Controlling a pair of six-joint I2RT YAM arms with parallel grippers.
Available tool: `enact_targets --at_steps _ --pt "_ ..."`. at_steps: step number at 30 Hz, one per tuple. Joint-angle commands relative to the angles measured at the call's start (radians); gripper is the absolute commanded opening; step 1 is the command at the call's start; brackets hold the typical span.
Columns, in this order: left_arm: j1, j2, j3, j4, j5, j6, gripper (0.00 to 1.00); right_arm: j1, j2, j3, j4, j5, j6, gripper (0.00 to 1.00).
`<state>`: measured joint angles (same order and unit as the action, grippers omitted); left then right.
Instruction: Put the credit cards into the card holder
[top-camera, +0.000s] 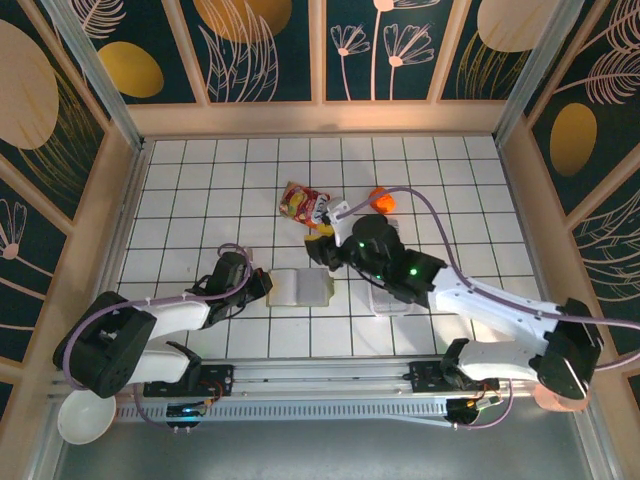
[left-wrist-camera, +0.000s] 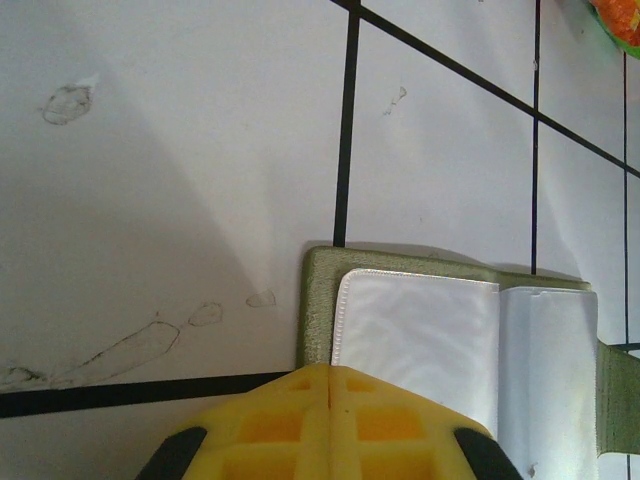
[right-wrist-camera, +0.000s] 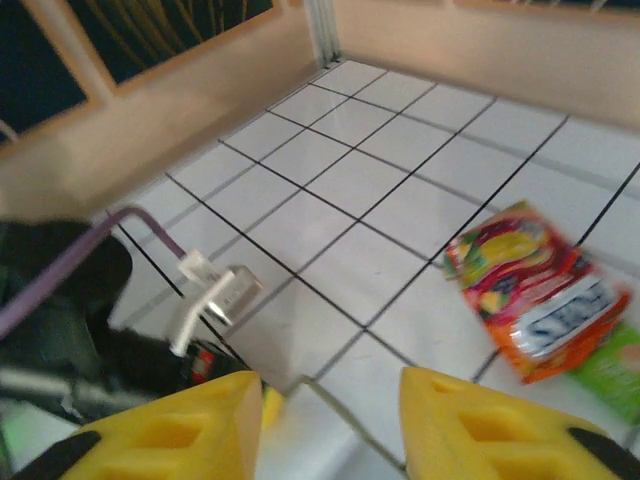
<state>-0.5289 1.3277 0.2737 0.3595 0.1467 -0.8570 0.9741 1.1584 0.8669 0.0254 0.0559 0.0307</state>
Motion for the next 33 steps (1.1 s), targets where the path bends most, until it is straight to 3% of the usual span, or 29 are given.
enact_targets --at_steps 1,5,8,9,12,19,20,24,33 --pt "0.004 0.018 0.010 -0.049 0.008 0.027 0.00 -0.004 -0.071 -0.013 -0.139 -0.011 -0.372 0.47" --pt "0.006 0.022 0.007 -0.042 0.009 0.032 0.00 0.014 -0.133 -0.044 -0.349 -0.035 -0.733 0.57" --pt "0.004 0.029 0.017 -0.056 0.004 0.046 0.00 0.004 -0.159 -0.050 -0.428 0.059 -0.923 0.62" --pt "0.005 0.031 0.021 -0.061 0.004 0.050 0.00 -0.019 -0.169 -0.053 -0.438 0.063 -0.962 0.62" --pt "0.005 0.036 0.016 -0.051 0.006 0.057 0.00 -0.079 -0.197 -0.055 -0.503 0.014 -1.058 0.77" --pt "0.004 0.042 0.014 -0.042 0.004 0.071 0.00 -0.178 -0.213 -0.139 -0.613 0.079 -1.281 0.82" --pt "0.005 0.045 0.015 -0.038 0.011 0.071 0.00 -0.197 -0.221 -0.150 -0.613 0.072 -1.303 0.99" --pt "0.004 0.056 0.022 -0.034 0.017 0.076 0.00 -0.260 -0.246 -0.197 -0.573 0.032 -1.355 0.99" --pt "0.004 0.085 0.041 -0.030 0.026 0.093 0.00 -0.268 -0.151 -0.270 -0.490 0.068 -1.420 0.99"
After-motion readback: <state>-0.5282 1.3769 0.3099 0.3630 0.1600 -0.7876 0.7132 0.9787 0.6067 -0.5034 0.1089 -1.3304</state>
